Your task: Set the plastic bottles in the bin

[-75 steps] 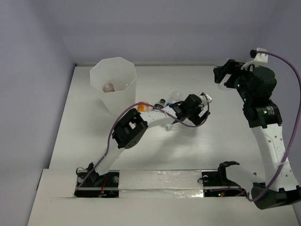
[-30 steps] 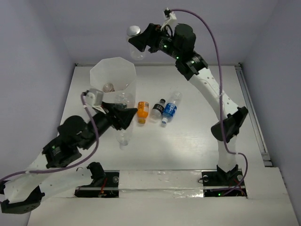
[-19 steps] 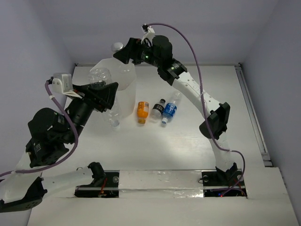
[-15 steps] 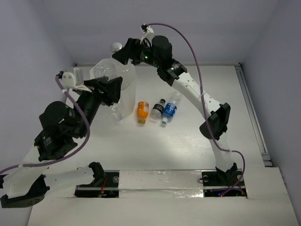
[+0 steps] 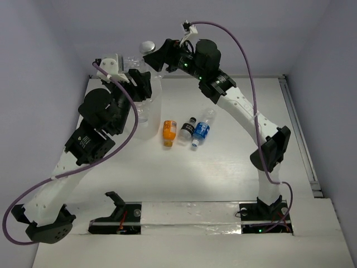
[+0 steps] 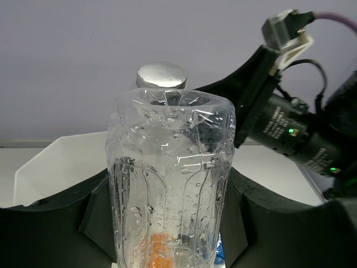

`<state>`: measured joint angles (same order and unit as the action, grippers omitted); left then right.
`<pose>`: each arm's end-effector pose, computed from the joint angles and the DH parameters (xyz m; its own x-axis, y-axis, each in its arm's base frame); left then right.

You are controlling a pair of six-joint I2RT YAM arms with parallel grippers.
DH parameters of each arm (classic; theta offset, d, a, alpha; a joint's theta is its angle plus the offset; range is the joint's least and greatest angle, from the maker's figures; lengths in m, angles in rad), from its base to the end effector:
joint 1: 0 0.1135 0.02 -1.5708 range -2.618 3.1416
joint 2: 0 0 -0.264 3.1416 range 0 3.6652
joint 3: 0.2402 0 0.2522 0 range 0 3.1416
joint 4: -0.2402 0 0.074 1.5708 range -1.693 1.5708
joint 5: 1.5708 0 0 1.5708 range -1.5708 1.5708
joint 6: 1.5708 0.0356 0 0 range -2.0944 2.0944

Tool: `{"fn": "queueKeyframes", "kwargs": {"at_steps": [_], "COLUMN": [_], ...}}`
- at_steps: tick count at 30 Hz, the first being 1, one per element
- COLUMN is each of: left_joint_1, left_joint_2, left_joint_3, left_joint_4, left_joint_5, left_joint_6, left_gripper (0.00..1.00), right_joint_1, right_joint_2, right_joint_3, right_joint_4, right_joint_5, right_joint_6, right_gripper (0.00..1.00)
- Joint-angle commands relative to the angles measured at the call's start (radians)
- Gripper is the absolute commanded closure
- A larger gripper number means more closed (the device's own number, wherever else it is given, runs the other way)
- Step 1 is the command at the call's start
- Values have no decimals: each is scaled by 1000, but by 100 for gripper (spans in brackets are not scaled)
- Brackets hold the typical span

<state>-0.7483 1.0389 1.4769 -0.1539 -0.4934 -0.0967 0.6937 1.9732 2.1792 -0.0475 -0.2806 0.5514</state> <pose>0.1460 -0.1126 0.5288 0.1788 -0.2820 -0.9426 0.2847 0.9319 -0.2248 0.3457 0.3003 0.4823 -0.3286 0.3814 -0.8640 -0.7660 0.4275 0.4801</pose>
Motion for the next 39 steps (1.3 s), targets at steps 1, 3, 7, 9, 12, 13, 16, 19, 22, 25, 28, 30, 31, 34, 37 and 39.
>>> {"fn": "queueKeyframes", "kwargs": {"at_steps": [1, 3, 7, 9, 12, 13, 16, 19, 22, 25, 28, 30, 31, 34, 37, 39], "left_joint_1": [17, 35, 44, 55, 64, 85, 127, 164, 237, 309, 354, 369, 382, 382, 391, 391], "left_joint_2": [-48, -46, -27, -16, -11, -8, 21, 61, 107, 148, 193, 229, 242, 280, 288, 296], "left_joint_3": [37, 42, 68, 72, 57, 56, 63, 69, 63, 46, 34, 31, 31, 4, -67, -111], "left_joint_4": [63, 66, 70, 71, 96, 100, 99, 117, 148, 227, 287, 321, 326, 367, 430, 461], "left_joint_5": [43, 35, 15, 1, -5, 6, 42, 58, 75, 79, 59, 53, 61, 61, 43, 36], "left_joint_6": [-20, -15, 12, 28, 32, 32, 22, 15, 12, -1, -5, 3, 3, 6, 5, 8], "left_gripper": [59, 59, 59, 59, 59, 60, 60, 60, 60, 60, 60, 60, 60, 59, 57, 55], "right_joint_1": [-2, 9, 20, 20, 20, 20, 20, 9, -11, -37, -48, -57, -68, -92, -117, -144], "right_joint_2": [55, 72, 107, 93, 79, 66, 6, -97, -259, -397, -497, -530, -557, -588, -599, -594], "right_joint_3": [41, 47, 96, 84, 90, 87, 10, -164, -434, -660, -832, -890, -945, -1028, -1085, -1111], "right_joint_4": [84, 98, 57, 60, 52, 52, 54, 159, 239, 270, 241, 203, 169, 102, 52, 20], "right_joint_5": [-66, -74, -68, -52, -48, -33, -9, 61, 154, 224, 309, 354, 395, 446, 463, 471], "right_joint_6": [59, 79, 67, 51, 30, 22, -5, -18, -25, -39, -45, -39, -31, -2, 18, 25], "right_gripper": [15, 12, 0, 0, 0, 0, 3, 35, 77, 88, 83, 62, 45, 6, 1, 1]}}
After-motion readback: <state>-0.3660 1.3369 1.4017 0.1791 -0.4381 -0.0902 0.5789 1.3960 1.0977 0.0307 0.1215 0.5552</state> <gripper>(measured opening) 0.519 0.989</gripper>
